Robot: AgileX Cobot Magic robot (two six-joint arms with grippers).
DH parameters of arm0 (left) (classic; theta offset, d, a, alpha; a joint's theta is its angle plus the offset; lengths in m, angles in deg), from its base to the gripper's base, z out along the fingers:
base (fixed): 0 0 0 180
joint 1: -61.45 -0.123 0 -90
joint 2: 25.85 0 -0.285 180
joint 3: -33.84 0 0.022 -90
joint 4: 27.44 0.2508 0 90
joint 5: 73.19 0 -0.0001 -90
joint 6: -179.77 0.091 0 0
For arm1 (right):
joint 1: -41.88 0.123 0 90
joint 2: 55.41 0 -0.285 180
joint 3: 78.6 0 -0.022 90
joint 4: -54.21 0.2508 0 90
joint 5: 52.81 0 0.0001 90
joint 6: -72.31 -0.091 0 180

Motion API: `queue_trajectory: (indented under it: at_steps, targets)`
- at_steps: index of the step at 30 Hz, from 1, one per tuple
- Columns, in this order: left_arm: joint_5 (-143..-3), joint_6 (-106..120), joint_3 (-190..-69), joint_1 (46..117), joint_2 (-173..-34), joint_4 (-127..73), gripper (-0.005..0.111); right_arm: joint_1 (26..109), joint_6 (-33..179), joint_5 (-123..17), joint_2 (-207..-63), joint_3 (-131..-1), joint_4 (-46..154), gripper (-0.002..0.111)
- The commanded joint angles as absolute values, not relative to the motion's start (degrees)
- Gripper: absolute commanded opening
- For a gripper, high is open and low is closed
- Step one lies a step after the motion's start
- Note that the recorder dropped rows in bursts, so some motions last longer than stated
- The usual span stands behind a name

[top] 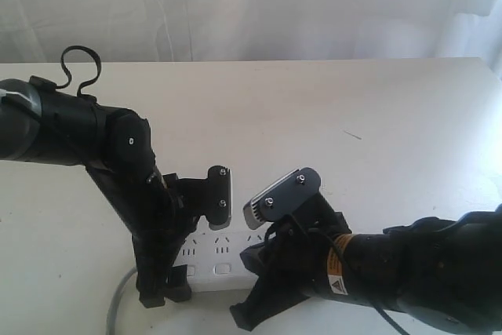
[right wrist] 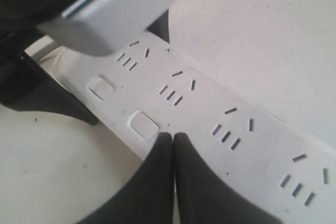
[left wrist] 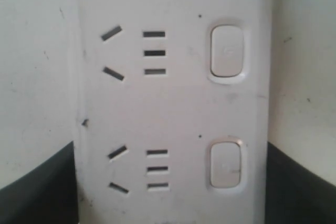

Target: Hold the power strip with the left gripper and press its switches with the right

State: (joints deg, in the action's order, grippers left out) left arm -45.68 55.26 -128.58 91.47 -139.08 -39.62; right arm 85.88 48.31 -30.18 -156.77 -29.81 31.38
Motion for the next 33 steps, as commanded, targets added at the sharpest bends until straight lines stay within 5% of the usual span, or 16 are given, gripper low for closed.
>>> queue_trajectory:
  at_steps: [1,33]
  targets:
    - [-43.0,54.7,-127.5,91.3,-141.0,-35.8,0.0,85.9,49.3,-26.0,-158.1,-30.0,31.7,0.0]
    - [-43.1,54.6,-127.5,91.3,-141.0,-34.6,0.0,85.9,52.0,-33.5,-163.5,-30.1,39.0,0.0]
